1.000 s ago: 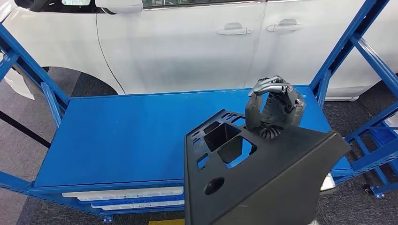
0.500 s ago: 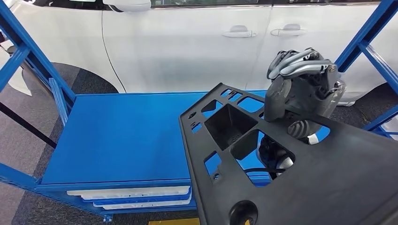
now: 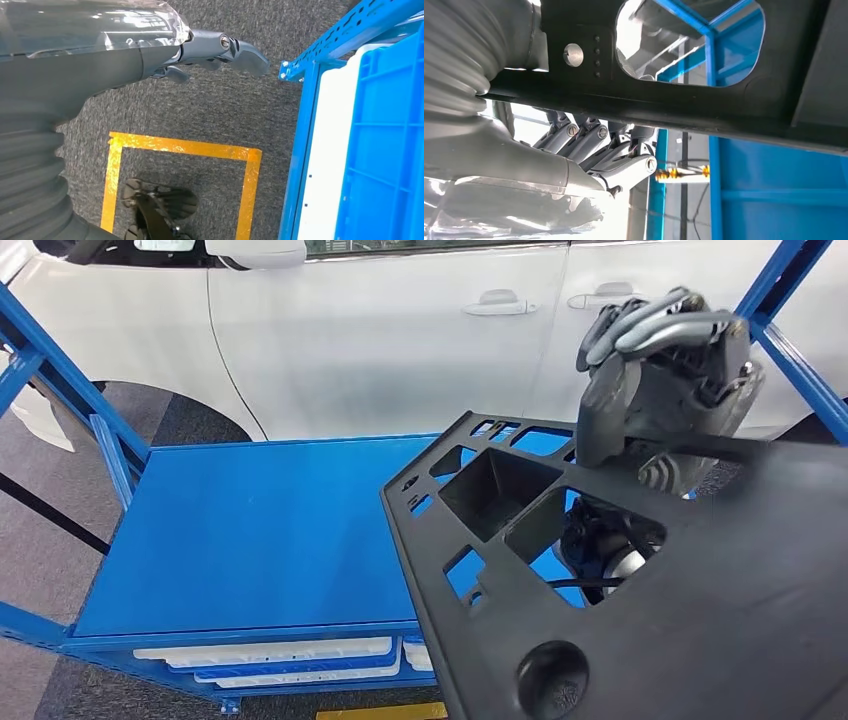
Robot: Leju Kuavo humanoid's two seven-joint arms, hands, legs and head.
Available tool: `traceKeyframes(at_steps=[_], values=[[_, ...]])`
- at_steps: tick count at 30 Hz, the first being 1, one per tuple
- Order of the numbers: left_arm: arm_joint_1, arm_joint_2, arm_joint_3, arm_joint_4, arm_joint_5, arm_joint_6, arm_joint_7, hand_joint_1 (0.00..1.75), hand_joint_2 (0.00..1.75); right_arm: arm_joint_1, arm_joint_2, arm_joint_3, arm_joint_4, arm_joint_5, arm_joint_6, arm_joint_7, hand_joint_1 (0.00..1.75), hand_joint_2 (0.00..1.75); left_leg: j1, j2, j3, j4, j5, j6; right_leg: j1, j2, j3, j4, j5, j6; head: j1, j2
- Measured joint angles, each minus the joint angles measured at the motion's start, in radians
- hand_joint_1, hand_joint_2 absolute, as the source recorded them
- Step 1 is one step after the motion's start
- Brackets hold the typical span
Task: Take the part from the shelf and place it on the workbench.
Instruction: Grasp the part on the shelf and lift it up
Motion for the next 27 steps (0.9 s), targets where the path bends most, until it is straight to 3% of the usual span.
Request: traceKeyframes(at_steps=[1, 2, 4, 6, 7, 11, 13, 15, 16, 17, 18, 20, 22, 24, 27], values=[[0.000, -0.001, 0.000, 0.000, 0.000, 0.000, -0.001, 0.00, 1.75, -0.018, 0.000, -0.002, 0.002, -0.017, 0.009, 0.013, 1.75, 1.75, 0.000, 0.000, -0.019, 0.039, -0.007, -0.001, 0.000, 0.000, 0.000, 0.001, 0.000, 0.000, 0.000, 0.000], [0.001, -0.002, 0.000, 0.000, 0.000, 0.000, -0.002, 0.00, 1.75, -0.035, 0.000, -0.004, 0.005, -0.030, 0.018, 0.023, 1.75, 1.75, 0.000, 0.000, -0.020, 0.038, 0.006, -0.001, 0.001, 0.000, 0.000, 0.002, -0.001, 0.000, 0.000, 0.000], [0.001, -0.003, 0.000, 0.000, 0.000, -0.001, -0.006, 0.00, 1.75, -0.065, 0.000, -0.005, 0.010, -0.048, 0.032, 0.034, 1.75, 1.75, 0.000, 0.000, 0.036, -0.079, 0.076, 0.003, 0.001, 0.000, 0.003, 0.004, -0.003, 0.002, 0.000, 0.000], [-0.001, -0.003, 0.000, 0.000, 0.000, -0.001, -0.008, 0.00, 1.75, -0.088, 0.001, -0.005, 0.013, -0.055, 0.039, 0.039, 1.75, 1.75, -0.003, 0.000, 0.098, -0.210, 0.124, 0.013, 0.004, 0.001, 0.004, 0.007, -0.005, 0.009, 0.000, 0.000], [-0.001, -0.003, 0.000, 0.000, 0.000, -0.001, -0.008, 0.00, 1.75, -0.095, 0.001, -0.005, 0.014, -0.056, 0.039, 0.040, 1.75, 1.75, -0.005, -0.001, 0.112, -0.243, 0.132, 0.017, 0.005, 0.001, 0.002, 0.008, -0.005, 0.013, 0.000, 0.000], [0.001, -0.005, 0.000, 0.000, 0.001, -0.001, -0.009, 0.00, 1.75, -0.109, 0.001, -0.006, 0.020, -0.056, 0.039, 0.044, 1.75, 1.75, -0.002, -0.001, 0.114, -0.256, 0.136, 0.038, 0.006, 0.001, -0.006, 0.022, -0.016, 0.032, 0.000, 0.000], [-0.001, -0.006, 0.001, 0.000, 0.002, -0.001, -0.009, 0.00, 1.75, -0.116, 0.001, -0.006, 0.022, -0.056, 0.038, 0.044, 1.75, 1.75, 0.001, 0.000, 0.115, -0.262, 0.141, 0.048, 0.003, 0.002, -0.043, 0.105, -0.067, 0.041, 0.000, 0.000], [-0.001, -0.006, 0.001, 0.000, 0.002, -0.002, -0.010, 0.00, 1.75, -0.119, 0.001, -0.006, 0.025, -0.056, 0.037, 0.044, 1.75, 1.75, 0.000, 0.000, 0.113, -0.261, 0.141, 0.051, 0.000, 0.001, -0.110, 0.246, -0.130, 0.047, 0.000, 0.000], [0.000, -0.007, 0.001, 0.000, 0.002, -0.002, -0.010, 0.00, 1.75, -0.119, 0.001, -0.006, 0.027, -0.056, 0.037, 0.044, 1.75, 1.75, 0.000, 0.000, 0.113, -0.261, 0.141, 0.051, -0.001, 0.001, -0.136, 0.296, -0.143, 0.049, 0.000, 0.000], [0.000, -0.008, 0.001, 0.000, 0.002, -0.002, -0.009, 0.00, 1.75, -0.119, 0.001, -0.006, 0.029, -0.056, 0.037, 0.044, 1.75, 1.75, 0.000, -0.001, 0.113, -0.260, 0.140, 0.050, -0.003, 0.001, -0.143, 0.307, -0.135, 0.050, 0.000, 0.000], [0.000, -0.008, 0.001, 0.000, 0.002, -0.002, -0.009, 0.00, 1.75, -0.119, 0.001, -0.006, 0.030, -0.056, 0.037, 0.044, 1.75, 1.75, 0.000, -0.001, 0.114, -0.259, 0.140, 0.050, -0.004, 0.001, -0.132, 0.283, -0.112, 0.050, 0.000, 0.000], [0.000, -0.010, 0.001, 0.000, 0.002, -0.002, -0.009, 0.00, 1.75, -0.121, 0.001, -0.006, 0.031, -0.056, 0.037, 0.044, 1.75, 1.75, 0.000, -0.003, 0.116, -0.256, 0.137, 0.047, -0.006, 0.001, -0.075, 0.165, -0.045, 0.048, 0.000, 0.000], [0.000, -0.010, 0.001, 0.000, 0.002, -0.002, -0.009, 0.00, 1.75, -0.124, 0.001, -0.006, 0.032, -0.056, 0.037, 0.044, 1.75, 1.75, -0.003, -0.003, 0.116, -0.252, 0.133, 0.042, -0.004, 0.001, -0.022, 0.057, -0.011, 0.042, 0.000, 0.000], [0.000, -0.010, 0.001, 0.000, 0.002, -0.002, -0.009, 0.00, 1.75, -0.126, 0.001, -0.006, 0.034, -0.056, 0.037, 0.044, 1.75, 1.75, -0.006, -0.003, 0.112, -0.250, 0.131, 0.033, -0.001, 0.002, -0.006, 0.016, -0.007, 0.035, 0.000, 0.000], [0.000, -0.010, 0.001, 0.000, 0.002, -0.002, -0.009, 0.00, 1.75, -0.128, 0.001, -0.006, 0.036, -0.056, 0.036, 0.045, 1.75, 1.75, -0.006, -0.002, 0.109, -0.244, 0.123, 0.016, -0.003, 0.002, -0.006, 0.009, -0.002, 0.018, 0.000, 0.000]])
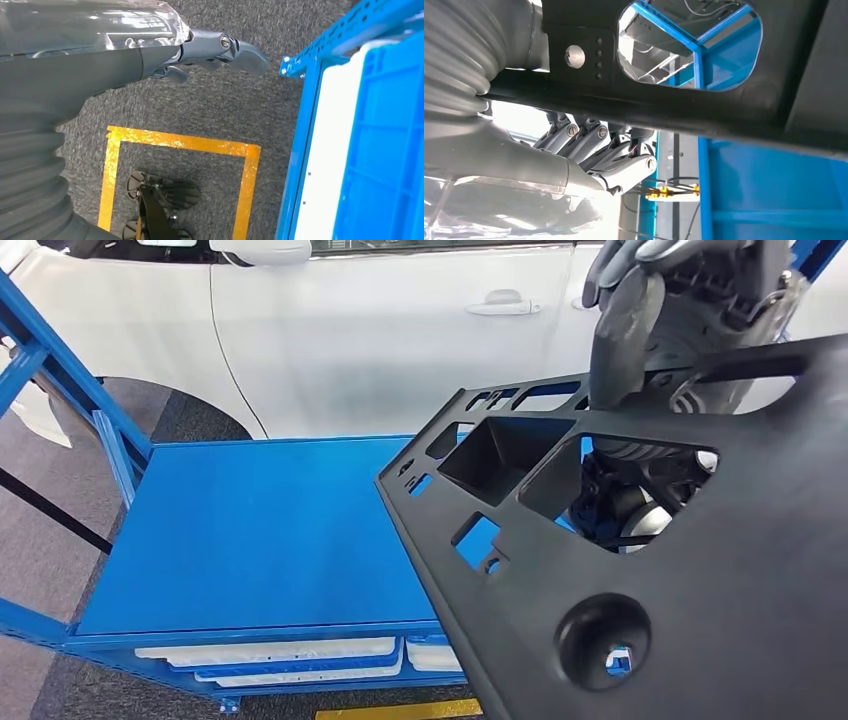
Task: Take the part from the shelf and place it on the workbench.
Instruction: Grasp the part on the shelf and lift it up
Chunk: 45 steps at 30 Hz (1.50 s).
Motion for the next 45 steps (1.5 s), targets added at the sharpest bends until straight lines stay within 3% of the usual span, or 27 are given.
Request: traceKeyframes(at_steps=[2, 4, 5, 6, 7, 9, 11, 14, 16, 17, 19, 20, 21, 22, 23, 25, 27, 31, 33, 35, 36, 37, 39, 41, 42, 45], values=[[-0.001, 0.000, 0.000, 0.000, -0.001, 0.000, 0.000, 0.00, 1.75, -0.003, 0.000, 0.000, 0.000, 0.000, 0.000, 0.000, 1.75, 1.75, 0.002, 0.001, -0.029, 0.069, -0.044, -0.011, -0.004, -0.003, 0.004, -0.007, 0.003, -0.010, 0.000, 0.000], [0.000, 0.000, 0.000, 0.000, -0.002, 0.000, -0.001, 0.00, 1.75, -0.003, 0.000, 0.000, 0.001, 0.000, 0.000, 0.000, 1.75, 1.75, 0.005, 0.002, -0.093, 0.208, -0.110, -0.018, -0.003, -0.004, 0.004, -0.007, 0.002, -0.014, 0.000, 0.000], [0.001, 0.000, 0.000, 0.000, -0.002, 0.000, -0.001, 0.00, 1.75, -0.003, 0.000, 0.000, 0.001, 0.000, 0.000, 0.000, 1.75, 1.75, 0.005, 0.002, -0.122, 0.267, -0.128, -0.020, -0.002, -0.004, 0.004, -0.007, 0.002, -0.014, 0.000, 0.000], [0.001, 0.000, 0.000, 0.000, -0.002, 0.000, -0.001, 0.00, 1.75, -0.002, 0.000, 0.000, 0.002, 0.000, 0.000, 0.000, 1.75, 1.75, 0.006, 0.002, -0.136, 0.292, -0.127, -0.021, -0.002, -0.004, 0.005, -0.007, 0.001, -0.014, 0.000, 0.000], [0.002, -0.001, 0.000, 0.000, -0.002, 0.000, -0.001, 0.00, 1.75, -0.002, 0.000, 0.000, 0.002, 0.000, 0.000, 0.000, 1.75, 1.75, 0.006, 0.002, -0.129, 0.273, -0.105, -0.021, -0.002, -0.004, 0.006, -0.006, 0.001, -0.013, 0.000, 0.000], [0.001, 0.000, 0.000, 0.000, -0.002, 0.000, -0.001, 0.00, 1.75, -0.002, 0.000, 0.001, 0.003, 0.000, 0.000, 0.000, 1.75, 1.75, 0.006, 0.002, -0.066, 0.135, -0.032, -0.016, -0.002, -0.003, 0.008, -0.004, -0.002, -0.009, 0.000, 0.000], [0.000, 0.000, 0.000, 0.000, -0.002, 0.000, -0.001, 0.00, 1.75, -0.004, 0.000, 0.001, 0.003, 0.000, 0.000, 0.000, 1.75, 1.75, 0.003, 0.002, -0.013, 0.021, 0.008, -0.006, 0.001, -0.001, 0.007, 0.001, -0.005, -0.001, 0.000, 0.000], [0.000, 0.000, 0.000, 0.000, -0.002, 0.000, -0.001, 0.00, 1.75, -0.005, 0.000, 0.001, 0.003, 0.000, 0.000, 0.001, 1.75, 1.75, 0.000, 0.000, -0.006, -0.003, 0.012, 0.013, 0.004, 0.000, 0.004, 0.000, -0.003, 0.015, 0.000, 0.000], [0.000, 0.000, 0.000, 0.000, -0.001, 0.000, -0.001, 0.00, 1.75, -0.006, 0.000, 0.000, 0.003, 0.000, 0.000, 0.000, 1.75, 1.75, 0.003, 0.000, -0.004, -0.009, 0.017, 0.027, 0.002, 0.000, -0.005, 0.024, -0.023, 0.025, 0.000, 0.000], [0.000, 0.000, 0.000, 0.000, 0.000, 0.000, -0.001, 0.00, 1.75, -0.007, 0.000, 0.000, 0.003, 0.000, 0.000, 0.000, 1.75, 1.75, 0.005, 0.001, -0.003, -0.012, 0.019, 0.032, 0.001, 0.000, -0.022, 0.063, -0.048, 0.030, 0.000, 0.000], [-0.001, 0.000, 0.000, 0.000, 0.000, 0.000, -0.001, 0.00, 1.75, -0.006, 0.000, 0.000, 0.003, 0.000, 0.000, 0.000, 1.75, 1.75, 0.004, 0.001, -0.004, -0.013, 0.020, 0.037, 0.000, -0.001, -0.086, 0.200, -0.117, 0.036, 0.000, 0.000], [0.000, -0.001, 0.000, 0.000, 0.000, 0.000, -0.001, 0.00, 1.75, -0.004, 0.000, 0.000, 0.003, 0.000, 0.000, 0.000, 1.75, 1.75, 0.003, 0.001, -0.004, -0.012, 0.020, 0.038, -0.001, -0.001, -0.118, 0.266, -0.140, 0.038, 0.000, 0.000], [0.000, -0.001, 0.000, 0.000, 0.000, 0.000, -0.001, 0.00, 1.75, -0.003, 0.000, 0.000, 0.004, 0.000, 0.000, 0.000, 1.75, 1.75, 0.003, 0.001, -0.005, -0.012, 0.020, 0.038, -0.001, -0.001, -0.137, 0.303, -0.146, 0.039, 0.000, 0.000], [0.000, -0.001, 0.000, 0.000, 0.000, 0.000, -0.001, 0.00, 1.75, -0.003, 0.000, 0.000, 0.005, 0.000, 0.000, 0.000, 1.75, 1.75, 0.002, 0.001, -0.004, -0.011, 0.019, 0.038, -0.001, -0.001, -0.137, 0.300, -0.132, 0.037, 0.000, 0.000], [0.000, -0.001, 0.000, 0.000, 0.000, 0.000, -0.001, 0.00, 1.75, -0.003, 0.000, 0.000, 0.005, 0.000, 0.000, 0.000, 1.75, 1.75, 0.001, 0.000, -0.003, -0.011, 0.019, 0.038, 0.000, -0.001, -0.114, 0.252, -0.100, 0.034, 0.000, 0.000], [0.000, -0.002, 0.000, 0.000, 0.000, 0.000, -0.001, 0.00, 1.75, -0.005, 0.000, 0.000, 0.005, 0.000, 0.000, 0.000, 1.75, 1.75, -0.002, -0.002, 0.000, -0.009, 0.016, 0.034, 0.004, -0.001, -0.039, 0.099, -0.030, 0.021, 0.000, 0.000], [0.000, -0.004, 0.000, 0.000, 0.000, 0.000, -0.001, 0.00, 1.75, -0.008, 0.000, 0.000, 0.005, 0.000, 0.000, 0.000, 1.75, 1.75, -0.005, -0.002, -0.001, -0.008, 0.014, 0.028, 0.010, -0.002, 0.003, 0.007, -0.002, 0.012, 0.000, 0.000], [0.000, -0.004, 0.000, 0.000, -0.001, 0.000, -0.001, 0.00, 1.75, -0.008, 0.000, 0.000, 0.006, 0.000, 0.000, 0.000, 1.75, 1.75, -0.006, 0.000, -0.007, 0.005, 0.001, 0.008, 0.004, -0.003, 0.008, -0.011, 0.002, -0.003, 0.000, 0.000], [-0.001, -0.003, 0.001, 0.000, -0.002, 0.003, -0.002, 0.00, 1.75, -0.006, 0.000, 0.000, 0.006, -0.010, 0.009, 0.003, 1.75, 1.75, -0.002, 0.001, -0.044, 0.091, -0.050, -0.002, 0.000, -0.007, 0.013, -0.018, 0.004, -0.010, 0.000, 0.000], [0.002, -0.002, 0.012, 0.000, -0.003, 0.016, -0.010, 0.00, 1.75, 0.026, 0.000, 0.000, 0.006, -0.070, 0.061, -0.009, 1.75, 1.75, 0.002, 0.002, -0.106, 0.227, -0.111, -0.010, 0.000, -0.008, 0.014, -0.018, 0.002, -0.013, 0.000, 0.000], [0.004, 0.000, 0.021, 0.000, -0.003, 0.020, -0.015, 0.00, 1.75, 0.066, 0.000, 0.000, 0.008, -0.114, 0.104, -0.046, 1.75, 1.75, 0.005, 0.002, -0.126, 0.270, -0.121, -0.013, 0.001, -0.009, 0.015, -0.017, 0.001, -0.013, 0.000, 0.000], [0.007, 0.002, 0.032, 0.000, -0.003, 0.019, -0.018, 0.00, 1.75, 0.117, 0.000, 0.001, 0.013, -0.152, 0.146, -0.102, 1.75, 1.75, 0.007, 0.002, -0.129, 0.274, -0.112, -0.016, 0.000, -0.010, 0.017, -0.017, 0.000, -0.012, 0.000, 0.000], [0.013, 0.009, 0.044, 0.001, -0.003, 0.003, -0.017, 0.00, 1.75, 0.211, -0.001, 0.005, 0.030, -0.188, 0.201, -0.224, 1.75, 1.75, 0.013, 0.002, -0.080, 0.169, -0.046, -0.022, -0.003, -0.010, 0.019, -0.010, -0.006, -0.007, 0.000, 0.000], [0.016, 0.015, 0.048, 0.002, -0.002, -0.014, -0.007, 0.00, 1.75, 0.255, -0.002, 0.009, 0.047, -0.202, 0.214, -0.266, 1.75, 1.75, 0.014, 0.001, -0.020, 0.045, -0.002, -0.018, -0.003, -0.007, 0.016, 0.001, -0.013, 0.002, 0.000, 0.000], [0.016, 0.016, 0.050, 0.003, -0.002, -0.020, 0.001, 0.00, 1.75, 0.267, -0.002, 0.009, 0.052, -0.208, 0.215, -0.261, 1.75, 1.75, 0.013, 0.000, -0.006, 0.014, 0.004, -0.012, -0.002, -0.006, 0.013, 0.005, -0.015, 0.007, 0.000, 0.000], [0.018, 0.017, 0.056, 0.003, -0.001, -0.023, 0.033, 0.00, 1.75, 0.292, -0.002, 0.008, 0.068, -0.216, 0.218, -0.226, 1.75, 1.75, 0.010, -0.001, -0.004, 0.004, 0.003, 0.011, -0.002, -0.003, 0.010, 0.007, -0.016, 0.024, 0.000, 0.000]])
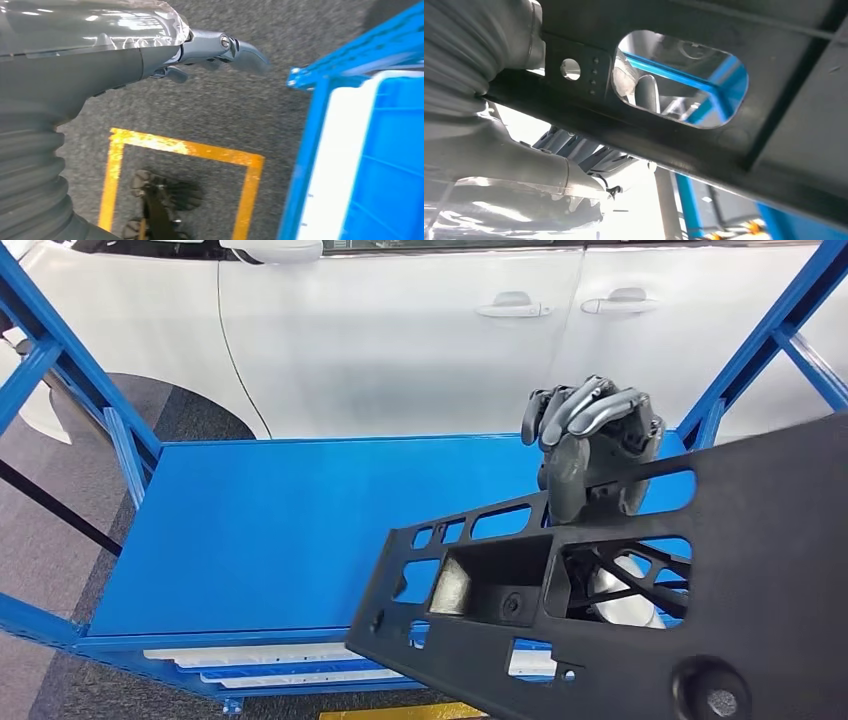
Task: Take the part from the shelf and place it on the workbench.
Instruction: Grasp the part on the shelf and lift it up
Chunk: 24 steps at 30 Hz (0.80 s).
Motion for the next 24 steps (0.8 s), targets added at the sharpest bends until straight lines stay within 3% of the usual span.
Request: traceKeyframes(at_steps=[2, 5, 6, 7, 8, 10, 12, 14, 17, 18, 21, 22, 23, 24], values=[[0.000, -0.001, 0.002, 0.000, 0.000, 0.002, 0.015, 0.00, 1.75, 0.010, 0.002, 0.000, 0.009, 0.002, -0.002, 0.017, 1.75, 1.75, 0.002, 0.001, 0.001, -0.005, 0.005, 0.013, -0.003, 0.000, -0.014, 0.032, -0.024, 0.011, 0.000, 0.000], [0.000, -0.001, 0.003, 0.000, 0.001, 0.005, 0.024, 0.00, 1.75, 0.028, 0.004, 0.000, 0.020, 0.010, -0.010, 0.031, 1.75, 1.75, 0.002, 0.001, 0.000, -0.006, 0.006, 0.022, -0.005, 0.000, -0.100, 0.216, -0.116, 0.019, 0.000, 0.000], [0.001, -0.002, 0.003, 0.000, 0.001, 0.002, 0.028, 0.00, 1.75, 0.038, 0.006, 0.000, 0.024, 0.017, -0.016, 0.038, 1.75, 1.75, 0.002, 0.001, 0.000, -0.006, 0.006, 0.023, -0.005, 0.000, -0.126, 0.270, -0.132, 0.020, 0.000, 0.000], [0.001, -0.002, 0.002, 0.000, 0.001, -0.003, 0.031, 0.00, 1.75, 0.048, 0.009, 0.000, 0.027, 0.026, -0.024, 0.046, 1.75, 1.75, 0.001, 0.001, 0.000, -0.005, 0.005, 0.023, -0.005, 0.000, -0.137, 0.289, -0.128, 0.020, 0.000, 0.000], [0.001, -0.002, 0.002, 0.000, 0.002, -0.010, 0.034, 0.00, 1.75, 0.056, 0.012, 0.001, 0.030, 0.036, -0.031, 0.054, 1.75, 1.75, 0.001, 0.000, 0.001, -0.005, 0.005, 0.022, -0.005, 0.000, -0.128, 0.266, -0.105, 0.017, 0.000, 0.000], [0.000, -0.004, 0.002, 0.000, 0.001, -0.025, 0.039, 0.00, 1.75, 0.064, 0.021, 0.003, 0.033, 0.057, -0.043, 0.067, 1.75, 1.75, 0.000, -0.001, 0.003, -0.004, 0.002, 0.019, -0.003, 0.000, -0.064, 0.131, -0.036, 0.007, 0.000, 0.000], [-0.002, -0.007, 0.001, 0.000, 0.001, -0.034, 0.041, 0.00, 1.75, 0.065, 0.030, 0.006, 0.036, 0.074, -0.051, 0.078, 1.75, 1.75, -0.003, -0.002, 0.002, -0.002, 0.000, 0.011, 0.002, 0.000, -0.014, 0.022, 0.002, -0.004, 0.000, 0.000], [-0.003, -0.009, -0.003, 0.000, 0.001, -0.044, 0.041, 0.00, 1.75, 0.062, 0.038, 0.008, 0.041, 0.084, -0.058, 0.089, 1.75, 1.75, -0.004, -0.001, 0.001, -0.004, 0.001, 0.000, 0.008, 0.002, -0.009, 0.003, 0.003, -0.010, 0.000, 0.000], [-0.007, -0.009, -0.012, 0.000, 0.000, -0.054, 0.042, 0.00, 1.75, 0.050, 0.047, 0.007, 0.045, 0.088, -0.062, 0.103, 1.75, 1.75, -0.005, 0.001, -0.006, 0.017, -0.018, -0.015, 0.000, 0.001, -0.003, -0.010, 0.010, -0.027, 0.000, 0.000], [-0.008, -0.008, -0.014, 0.000, -0.001, -0.055, 0.042, 0.00, 1.75, 0.046, 0.050, 0.006, 0.046, 0.088, -0.062, 0.106, 1.75, 1.75, -0.004, 0.002, -0.022, 0.057, -0.043, -0.019, -0.002, -0.001, -0.001, -0.014, 0.012, -0.032, 0.000, 0.000], [-0.008, -0.009, -0.017, 0.000, -0.001, -0.059, 0.045, 0.00, 1.75, 0.041, 0.056, 0.006, 0.048, 0.089, -0.062, 0.108, 1.75, 1.75, -0.002, 0.003, -0.111, 0.251, -0.130, -0.028, 0.000, -0.002, 0.000, -0.014, 0.012, -0.038, 0.000, 0.000], [-0.008, -0.009, -0.018, 0.000, -0.001, -0.060, 0.047, 0.00, 1.75, 0.041, 0.057, 0.005, 0.049, 0.089, -0.062, 0.107, 1.75, 1.75, -0.002, 0.003, -0.127, 0.282, -0.134, -0.029, 0.001, -0.002, 0.000, -0.014, 0.011, -0.038, 0.000, 0.000], [-0.008, -0.009, -0.021, 0.000, -0.001, -0.061, 0.049, 0.00, 1.75, 0.041, 0.057, 0.003, 0.048, 0.089, -0.062, 0.105, 1.75, 1.75, -0.001, 0.003, -0.122, 0.270, -0.116, -0.030, 0.001, -0.002, 0.001, -0.013, 0.011, -0.038, 0.000, 0.000], [-0.008, -0.009, -0.023, 0.000, -0.001, -0.062, 0.049, 0.00, 1.75, 0.041, 0.057, 0.000, 0.047, 0.090, -0.062, 0.102, 1.75, 1.75, -0.001, 0.003, -0.096, 0.217, -0.083, -0.029, 0.001, -0.001, 0.002, -0.012, 0.010, -0.037, 0.000, 0.000]])
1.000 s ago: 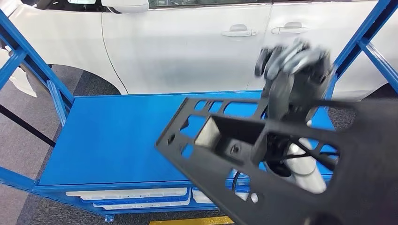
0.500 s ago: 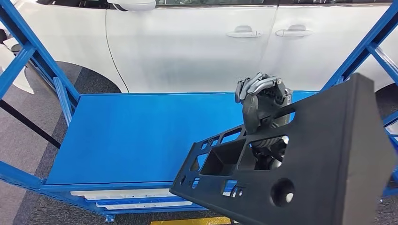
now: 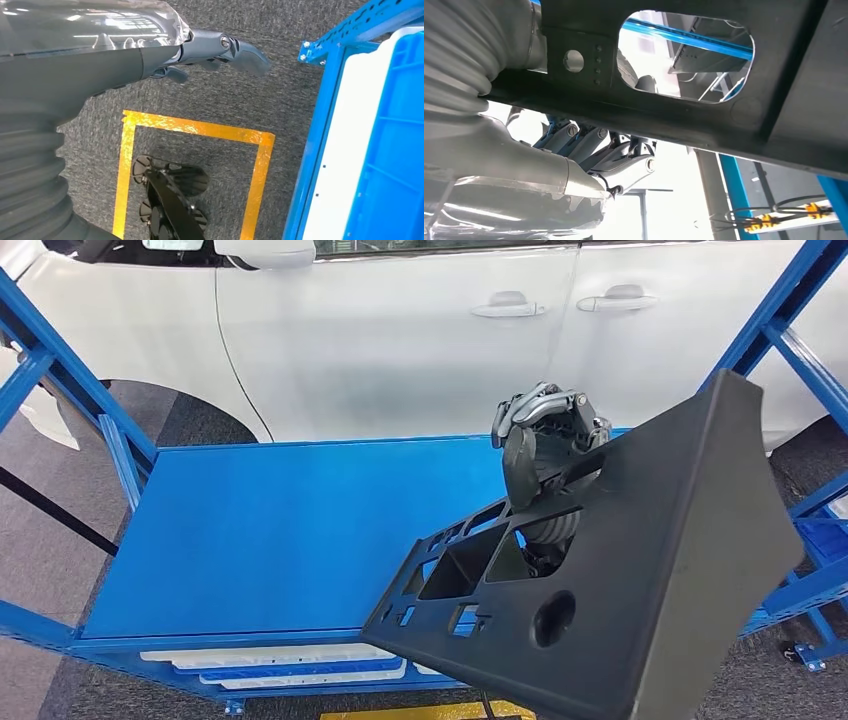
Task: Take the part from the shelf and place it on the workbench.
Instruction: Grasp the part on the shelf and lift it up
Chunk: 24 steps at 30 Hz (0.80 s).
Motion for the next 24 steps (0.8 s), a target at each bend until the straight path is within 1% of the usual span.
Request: traceKeyframes(at_steps=[1, 2, 3, 4, 5, 7, 8, 9, 10, 11, 12, 13, 14, 15, 16, 17, 18, 19, 20, 21, 22, 23, 24], values=[[0.000, 0.000, -0.003, 0.000, 0.000, -0.001, -0.002, 0.00, 1.75, 0.000, 0.000, -0.004, -0.002, 0.000, 0.001, -0.003, 1.75, 1.75, 0.001, 0.000, 0.037, -0.077, 0.036, 0.002, 0.000, 0.001, 0.002, 0.002, -0.002, 0.002, 0.000, 0.000], [-0.001, 0.000, -0.006, 0.000, 0.000, -0.001, -0.004, 0.00, 1.75, 0.000, 0.000, -0.007, -0.005, 0.001, 0.001, -0.007, 1.75, 1.75, 0.000, 0.000, 0.071, -0.146, 0.062, 0.006, 0.002, 0.001, 0.002, 0.005, -0.004, 0.006, 0.000, 0.000], [-0.002, 0.000, -0.009, 0.000, 0.000, -0.001, -0.006, 0.00, 1.75, 0.000, 0.000, -0.010, -0.007, 0.001, 0.002, -0.009, 1.75, 1.75, -0.002, 0.000, 0.095, -0.195, 0.077, 0.011, 0.003, 0.002, 0.001, 0.008, -0.006, 0.010, 0.000, 0.000], [-0.002, 0.000, -0.011, 0.000, 0.000, -0.001, -0.008, 0.00, 1.75, 0.000, 0.000, -0.013, -0.008, 0.001, 0.002, -0.011, 1.75, 1.75, -0.003, -0.001, 0.104, -0.218, 0.080, 0.016, 0.004, 0.003, -0.001, 0.009, -0.006, 0.014, 0.000, 0.000], [-0.002, 0.000, -0.014, 0.000, 0.000, -0.002, -0.008, 0.00, 1.75, 0.000, 0.000, -0.014, -0.009, 0.001, 0.002, -0.013, 1.75, 1.75, -0.006, -0.001, 0.104, -0.219, 0.079, 0.022, 0.005, 0.004, -0.002, 0.010, -0.005, 0.019, 0.000, 0.000], [-0.002, 0.000, -0.016, 0.000, 0.000, -0.002, -0.009, 0.00, 1.75, 0.000, 0.000, -0.017, -0.010, 0.001, 0.003, -0.013, 1.75, 1.75, -0.004, -0.002, 0.103, -0.223, 0.084, 0.034, 0.004, 0.004, -0.004, 0.011, -0.006, 0.030, 0.000, 0.000], [-0.002, 0.000, -0.017, 0.000, 0.000, -0.002, -0.009, 0.00, 1.75, 0.000, 0.000, -0.018, -0.012, 0.001, 0.003, -0.013, 1.75, 1.75, -0.002, -0.001, 0.104, -0.227, 0.087, 0.040, 0.003, 0.004, -0.008, 0.022, -0.016, 0.036, 0.000, 0.000], [-0.003, -0.001, -0.017, 0.000, 0.001, -0.002, -0.009, 0.00, 1.75, 0.000, 0.000, -0.020, -0.014, 0.001, 0.003, -0.014, 1.75, 1.75, 0.000, -0.001, 0.104, -0.230, 0.090, 0.046, 0.003, 0.004, -0.022, 0.053, -0.037, 0.041, 0.000, 0.000], [-0.004, -0.001, -0.018, 0.000, 0.001, -0.002, -0.009, 0.00, 1.75, 0.000, 0.000, -0.022, -0.015, 0.001, 0.002, -0.014, 1.75, 1.75, 0.001, 0.000, 0.103, -0.231, 0.091, 0.050, 0.001, 0.004, -0.047, 0.107, -0.068, 0.044, 0.000, 0.000], [-0.005, -0.001, -0.018, 0.000, 0.001, -0.002, -0.009, 0.00, 1.75, 0.001, 0.000, -0.024, -0.017, 0.001, 0.002, -0.014, 1.75, 1.75, 0.000, 0.000, 0.102, -0.231, 0.092, 0.052, 0.001, 0.004, -0.080, 0.178, -0.104, 0.047, 0.000, 0.000], [-0.005, -0.001, -0.018, 0.000, 0.002, -0.002, -0.009, 0.00, 1.75, 0.003, 0.000, -0.025, -0.017, 0.001, 0.002, -0.014, 1.75, 1.75, 0.000, 0.000, 0.101, -0.231, 0.092, 0.053, 0.001, 0.004, -0.114, 0.248, -0.132, 0.049, 0.000, 0.000], [-0.005, -0.001, -0.018, 0.000, 0.002, -0.002, -0.009, 0.00, 1.75, 0.004, 0.000, -0.027, -0.017, 0.001, 0.003, -0.014, 1.75, 1.75, 0.000, 0.000, 0.100, -0.231, 0.092, 0.053, 0.001, 0.003, -0.137, 0.295, -0.144, 0.050, 0.000, 0.000], [-0.004, -0.001, -0.018, 0.000, 0.002, -0.005, -0.012, 0.00, 1.75, 0.006, 0.000, -0.028, -0.017, 0.001, 0.003, -0.015, 1.75, 1.75, 0.000, 0.000, 0.100, -0.230, 0.092, 0.053, 0.000, 0.003, -0.141, 0.304, -0.135, 0.050, 0.000, 0.000], [-0.004, -0.001, -0.018, 0.000, 0.002, -0.008, -0.016, 0.00, 1.75, 0.006, 0.000, -0.029, -0.017, -0.001, 0.005, -0.018, 1.75, 1.75, 0.000, 0.000, 0.101, -0.229, 0.091, 0.052, 0.000, 0.003, -0.124, 0.270, -0.108, 0.048, 0.000, 0.000], [-0.005, -0.001, -0.019, 0.000, 0.002, -0.013, -0.023, 0.00, 1.75, 0.005, 0.000, -0.032, -0.017, -0.004, 0.008, -0.022, 1.75, 1.75, 0.000, -0.001, 0.103, -0.228, 0.091, 0.051, 0.001, 0.003, -0.090, 0.201, -0.070, 0.044, 0.000, 0.000], [-0.005, -0.002, -0.021, 0.000, 0.002, -0.017, -0.031, 0.00, 1.75, 0.003, 0.000, -0.035, -0.018, -0.009, 0.013, -0.027, 1.75, 1.75, -0.001, -0.002, 0.104, -0.227, 0.089, 0.049, 0.002, 0.003, -0.051, 0.125, -0.039, 0.040, 0.000, 0.000], [-0.006, -0.002, -0.023, 0.000, 0.002, -0.020, -0.038, 0.00, 1.75, 0.001, 0.000, -0.040, -0.020, -0.015, 0.019, -0.032, 1.75, 1.75, -0.003, -0.002, 0.104, -0.225, 0.088, 0.045, 0.004, 0.003, -0.021, 0.062, -0.017, 0.035, 0.000, 0.000], [-0.006, -0.002, -0.025, 0.000, 0.002, -0.021, -0.043, 0.00, 1.75, -0.001, 0.000, -0.045, -0.022, -0.021, 0.025, -0.034, 1.75, 1.75, -0.004, -0.003, 0.103, -0.223, 0.088, 0.040, 0.006, 0.004, -0.005, 0.025, -0.007, 0.031, 0.000, 0.000], [-0.006, -0.002, -0.028, 0.000, 0.002, -0.021, -0.046, 0.00, 1.75, -0.002, 0.000, -0.051, -0.026, -0.027, 0.031, -0.036, 1.75, 1.75, -0.005, -0.003, 0.101, -0.223, 0.089, 0.036, 0.008, 0.004, -0.002, 0.013, -0.007, 0.027, 0.000, 0.000], [-0.006, -0.002, -0.029, 0.000, 0.002, -0.020, -0.046, 0.00, 1.75, -0.003, 0.000, -0.058, -0.031, -0.031, 0.037, -0.036, 1.75, 1.75, -0.006, -0.002, 0.099, -0.223, 0.091, 0.030, 0.009, 0.005, -0.004, 0.012, -0.004, 0.024, 0.000, 0.000], [-0.006, -0.002, -0.030, 0.000, 0.002, -0.018, -0.046, 0.00, 1.75, -0.004, 0.001, -0.065, -0.035, -0.034, 0.044, -0.036, 1.75, 1.75, -0.006, -0.002, 0.098, -0.224, 0.092, 0.025, 0.007, 0.005, -0.006, 0.010, -0.001, 0.019, 0.000, 0.000], [-0.006, -0.002, -0.032, 0.000, 0.001, -0.015, -0.045, 0.00, 1.75, -0.007, 0.003, -0.072, -0.040, -0.036, 0.051, -0.035, 1.75, 1.75, -0.006, -0.002, 0.095, -0.218, 0.084, 0.020, 0.005, 0.004, -0.006, 0.007, 0.003, 0.013, 0.000, 0.000], [-0.007, -0.002, -0.033, 0.000, 0.001, -0.014, -0.044, 0.00, 1.75, -0.010, 0.005, -0.079, -0.045, -0.037, 0.056, -0.035, 1.75, 1.75, -0.006, -0.001, 0.088, -0.197, 0.065, 0.016, 0.002, 0.002, -0.007, 0.003, 0.007, 0.007, 0.000, 0.000]])
